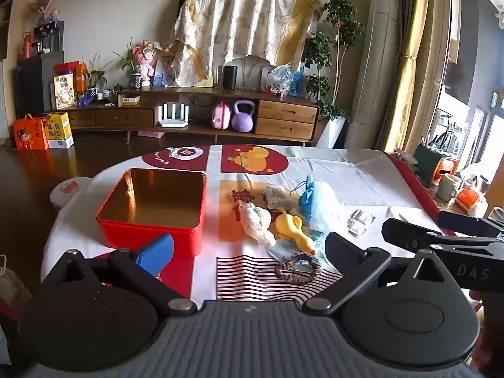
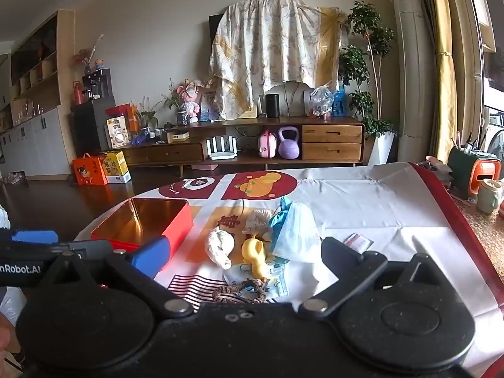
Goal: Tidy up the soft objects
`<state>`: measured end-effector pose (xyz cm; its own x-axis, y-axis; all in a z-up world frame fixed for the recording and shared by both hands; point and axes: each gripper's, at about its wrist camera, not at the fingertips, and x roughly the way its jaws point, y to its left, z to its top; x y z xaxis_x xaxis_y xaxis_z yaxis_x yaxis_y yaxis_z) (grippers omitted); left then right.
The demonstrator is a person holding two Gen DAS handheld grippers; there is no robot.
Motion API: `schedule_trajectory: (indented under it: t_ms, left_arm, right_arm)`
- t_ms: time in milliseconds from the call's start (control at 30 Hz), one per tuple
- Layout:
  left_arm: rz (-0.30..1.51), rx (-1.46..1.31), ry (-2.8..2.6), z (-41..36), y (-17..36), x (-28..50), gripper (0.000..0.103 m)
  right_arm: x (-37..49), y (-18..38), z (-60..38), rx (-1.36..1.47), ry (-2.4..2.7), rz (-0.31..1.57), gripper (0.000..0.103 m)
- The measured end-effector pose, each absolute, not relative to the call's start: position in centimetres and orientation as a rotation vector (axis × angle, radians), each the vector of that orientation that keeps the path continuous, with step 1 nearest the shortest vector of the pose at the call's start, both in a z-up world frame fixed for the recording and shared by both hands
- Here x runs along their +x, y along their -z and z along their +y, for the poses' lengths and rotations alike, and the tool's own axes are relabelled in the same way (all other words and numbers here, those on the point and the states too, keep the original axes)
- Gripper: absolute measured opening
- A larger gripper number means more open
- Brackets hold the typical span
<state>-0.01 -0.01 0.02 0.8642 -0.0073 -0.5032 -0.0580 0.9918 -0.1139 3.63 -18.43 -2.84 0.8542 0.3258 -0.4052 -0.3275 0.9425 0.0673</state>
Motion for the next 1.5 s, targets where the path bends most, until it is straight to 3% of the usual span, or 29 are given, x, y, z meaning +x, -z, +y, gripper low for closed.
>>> schedule_trajectory:
  t_ms: [1500]
  left_arm:
    - [0.529,-0.166,0.021,-0.6,0.3,-0.2,0.103]
  right_arm:
    - [3.6,3.0,-19.2,0.034,-0.343,0.419,0.100]
